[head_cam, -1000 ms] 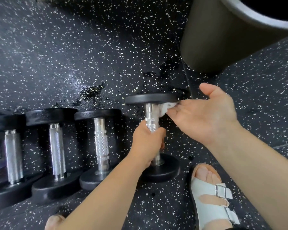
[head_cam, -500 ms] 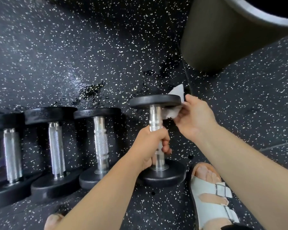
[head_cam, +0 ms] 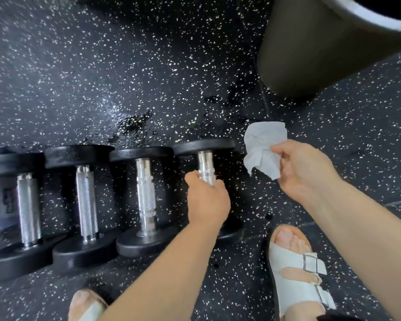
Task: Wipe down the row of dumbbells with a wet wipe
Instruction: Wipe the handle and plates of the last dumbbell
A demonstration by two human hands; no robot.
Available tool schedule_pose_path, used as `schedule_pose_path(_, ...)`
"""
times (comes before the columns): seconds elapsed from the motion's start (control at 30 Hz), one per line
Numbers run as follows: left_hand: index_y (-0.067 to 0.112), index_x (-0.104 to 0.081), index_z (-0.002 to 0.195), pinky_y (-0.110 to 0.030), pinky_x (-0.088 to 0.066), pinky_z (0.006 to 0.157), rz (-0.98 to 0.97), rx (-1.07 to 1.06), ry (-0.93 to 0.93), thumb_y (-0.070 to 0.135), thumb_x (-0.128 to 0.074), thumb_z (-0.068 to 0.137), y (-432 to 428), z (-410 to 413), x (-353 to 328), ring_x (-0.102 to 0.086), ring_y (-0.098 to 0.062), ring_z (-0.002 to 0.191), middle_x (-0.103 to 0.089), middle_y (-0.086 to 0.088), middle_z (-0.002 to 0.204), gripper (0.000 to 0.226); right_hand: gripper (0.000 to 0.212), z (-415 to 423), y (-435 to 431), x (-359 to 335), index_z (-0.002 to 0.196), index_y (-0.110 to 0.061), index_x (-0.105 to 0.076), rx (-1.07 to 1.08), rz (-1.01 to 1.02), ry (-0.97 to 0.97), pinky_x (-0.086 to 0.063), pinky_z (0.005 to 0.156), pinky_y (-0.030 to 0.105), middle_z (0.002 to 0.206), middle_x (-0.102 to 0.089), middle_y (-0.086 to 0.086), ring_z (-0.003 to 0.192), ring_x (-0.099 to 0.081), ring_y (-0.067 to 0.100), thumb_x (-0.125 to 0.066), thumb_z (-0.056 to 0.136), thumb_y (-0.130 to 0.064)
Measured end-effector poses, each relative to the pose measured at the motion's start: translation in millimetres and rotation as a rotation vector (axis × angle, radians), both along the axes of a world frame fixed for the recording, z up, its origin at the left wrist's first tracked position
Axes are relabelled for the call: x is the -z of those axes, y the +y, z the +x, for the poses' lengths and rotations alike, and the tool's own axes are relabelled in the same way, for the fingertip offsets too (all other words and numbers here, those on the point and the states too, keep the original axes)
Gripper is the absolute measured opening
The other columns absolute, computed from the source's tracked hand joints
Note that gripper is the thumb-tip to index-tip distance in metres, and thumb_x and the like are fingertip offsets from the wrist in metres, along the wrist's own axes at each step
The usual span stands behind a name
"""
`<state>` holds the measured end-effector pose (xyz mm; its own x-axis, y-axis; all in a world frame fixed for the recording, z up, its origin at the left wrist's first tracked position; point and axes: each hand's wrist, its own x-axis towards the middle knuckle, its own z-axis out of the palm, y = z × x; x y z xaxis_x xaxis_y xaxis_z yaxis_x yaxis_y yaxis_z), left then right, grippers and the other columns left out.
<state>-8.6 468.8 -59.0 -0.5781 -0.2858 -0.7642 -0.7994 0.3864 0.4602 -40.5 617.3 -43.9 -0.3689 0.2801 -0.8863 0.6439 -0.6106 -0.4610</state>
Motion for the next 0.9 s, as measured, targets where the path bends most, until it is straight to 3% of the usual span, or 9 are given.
schedule_pose_path(0.07,0.013,-0.032,0.125,-0.047,-0.052,0.086,-0.035,-0.065,-0.031,0.020,-0.048,0.095,12.9,0.9,4.6,-0.061,-0.032,0.095,-0.057,-0.010,0.107,0.036,0.020,3.1,-5.1,-0.9,0.098,0.006,-0.060,-0.022,-0.026,-0.050,-0.049,0.098,0.046,0.121,-0.062,0.024,0.105,-0.065,0.036,-0.050,0.081,0.006)
schedule_pose_path(0.23,0.006,-0.042,0.117,-0.036,-0.049,0.078,-0.129,0.033,-0.011,0.021,-0.059,0.093,11.4,-2.1,11.9,-0.053,-0.026,0.085,-0.053,-0.007,0.100,0.034,0.037,5.4,-10.1,-13.2,0.123,0.005,-0.052,0.010,-0.191,-0.058,-0.050,0.097,0.043,0.124,-0.062,0.020,0.106,-0.065,0.030,-0.045,0.086,0.003)
schedule_pose_path(0.4,0.009,-0.058,0.100,-0.040,-0.055,0.068,0.069,-0.006,-0.076,0.024,-0.080,0.068,8.5,-2.8,5.5,-0.061,-0.027,0.074,-0.064,-0.010,0.087,0.042,0.060,3.5,-9.4,-36.8,0.123,0.018,-0.047,0.034,-0.589,0.023,-0.051,0.092,0.035,0.122,-0.060,0.027,0.109,-0.063,0.032,-0.036,0.094,-0.033)
schedule_pose_path(0.43,0.011,-0.061,0.092,-0.043,-0.056,0.068,0.143,-0.044,-0.085,0.023,-0.081,0.060,11.4,-1.8,2.5,-0.060,-0.027,0.067,-0.065,-0.011,0.080,0.040,0.068,2.4,-8.9,-41.1,0.123,0.022,-0.043,0.081,-0.652,0.050,-0.053,0.086,0.033,0.120,-0.060,0.028,0.103,-0.064,0.031,-0.035,0.094,-0.039)
schedule_pose_path(0.5,0.013,-0.057,0.076,-0.041,-0.051,0.062,0.250,-0.090,-0.077,0.015,-0.077,0.055,18.4,1.1,-4.5,-0.053,-0.024,0.056,-0.059,-0.010,0.065,0.029,0.077,-0.6,-6.8,-49.0,0.122,0.027,-0.038,0.203,-0.723,0.106,-0.050,0.091,0.029,0.119,-0.057,0.032,0.108,-0.061,0.028,-0.037,0.094,-0.045)
schedule_pose_path(0.57,0.012,-0.053,0.073,-0.037,-0.046,0.057,0.306,-0.076,-0.079,0.008,-0.073,0.060,22.7,2.7,-10.5,-0.049,-0.022,0.052,-0.054,-0.009,0.059,0.024,0.076,-4.2,-5.3,-54.0,0.121,0.026,-0.039,0.303,-0.733,0.141,-0.049,0.093,0.033,0.120,-0.056,0.035,0.112,-0.058,0.032,-0.039,0.095,-0.046)
schedule_pose_path(0.67,0.012,-0.050,0.073,-0.028,-0.041,0.049,0.408,-0.063,-0.082,-0.002,-0.068,0.068,27.4,3.8,-19.5,-0.044,-0.018,0.046,-0.050,-0.006,0.055,0.023,0.068,-11.1,-8.1,-48.1,0.124,0.013,-0.048,0.383,-0.668,0.139,-0.054,0.081,0.037,0.124,-0.057,0.028,0.106,-0.060,0.034,-0.041,0.094,-0.047)
schedule_pose_path(0.8,0.012,-0.052,0.069,-0.023,-0.035,0.043,0.542,-0.088,-0.106,-0.009,-0.060,0.070,32.6,3.1,-27.7,-0.040,-0.014,0.041,-0.049,-0.007,0.057,0.022,0.060,-16.6,-18.7,-33.4,0.122,0.004,-0.052,0.404,-0.610,0.097,-0.038,0.108,0.041,0.125,-0.058,0.023,0.121,-0.054,0.032,-0.044,0.093,-0.047)
schedule_pose_path(0.9,0.013,-0.052,0.065,-0.024,-0.036,0.044,0.543,-0.077,-0.099,-0.009,-0.061,0.070,30.5,0.2,-25.8,-0.040,-0.015,0.040,-0.049,-0.005,0.054,0.024,0.067,-14.3,-12.8,-38.9,0.121,0.008,-0.052,0.404,-0.656,0.133,-0.046,0.096,0.041,0.121,-0.060,0.025,0.112,-0.058,0.033,-0.044,0.092,-0.051)
